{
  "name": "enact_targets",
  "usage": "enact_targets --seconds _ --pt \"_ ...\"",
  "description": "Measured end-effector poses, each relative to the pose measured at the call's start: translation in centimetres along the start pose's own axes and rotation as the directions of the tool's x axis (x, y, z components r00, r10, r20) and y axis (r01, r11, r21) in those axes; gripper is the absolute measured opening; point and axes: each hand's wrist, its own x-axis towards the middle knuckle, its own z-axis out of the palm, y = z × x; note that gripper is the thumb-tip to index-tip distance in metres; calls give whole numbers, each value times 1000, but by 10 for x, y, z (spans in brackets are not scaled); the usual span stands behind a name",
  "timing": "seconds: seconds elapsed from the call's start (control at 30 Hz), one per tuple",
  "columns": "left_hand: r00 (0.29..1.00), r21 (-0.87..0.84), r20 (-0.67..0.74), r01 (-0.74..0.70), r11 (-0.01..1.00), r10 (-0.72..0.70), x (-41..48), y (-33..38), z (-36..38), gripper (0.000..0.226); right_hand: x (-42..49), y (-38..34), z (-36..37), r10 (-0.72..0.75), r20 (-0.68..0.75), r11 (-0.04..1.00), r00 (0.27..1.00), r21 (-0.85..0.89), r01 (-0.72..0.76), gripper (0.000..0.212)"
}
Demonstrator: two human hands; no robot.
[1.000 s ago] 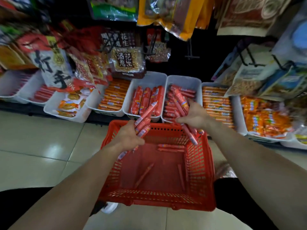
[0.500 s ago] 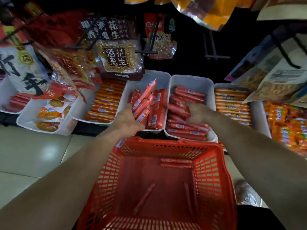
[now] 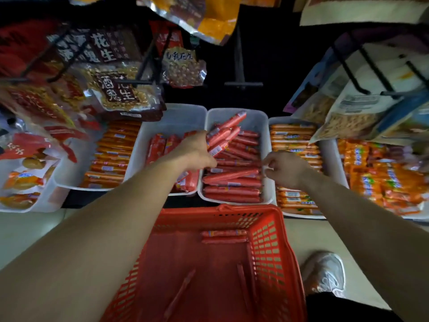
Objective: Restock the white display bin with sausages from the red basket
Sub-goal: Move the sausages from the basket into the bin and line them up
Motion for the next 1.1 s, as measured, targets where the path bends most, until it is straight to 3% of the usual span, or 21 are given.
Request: enact_targets --seconds 0.1,0.23,0.37,0.57,0.67,0.77,0.97,1.1 --pt "991 136 125 -58 989 41 25 20 22 55 -8 27 3 84 -135 991 987 116 -68 20" --pt "973 322 224 -135 937 63 50 33 45 44 -7 40 5 143 -262 973 954 212 -88 23" --pt "965 346 249 -172 922 86 71 26 54 55 6 32 6 129 -317 976 940 207 -64 36" --pt "959 231 217 -229 946 180 74 14 55 84 23 2 8 -7 -225 997 974 79 25 58" --pt "954 323 132 -298 899 269 60 -7 46 58 38 -18 12 -129 -70 990 989 -70 124 66" --pt "950 439 109 -310 843 292 45 -22 44 44 51 -33 25 -122 66 970 990 -205 133 72" --pt "945 291 19 -318 902 327 56 -4 59 56 44 -22 27 -46 -47 931 998 -364 25 77" --pt "931 230 -45 -343 911 362 70 1 72 58 33 -10 27 -11 -51 945 999 -326 -7 76"
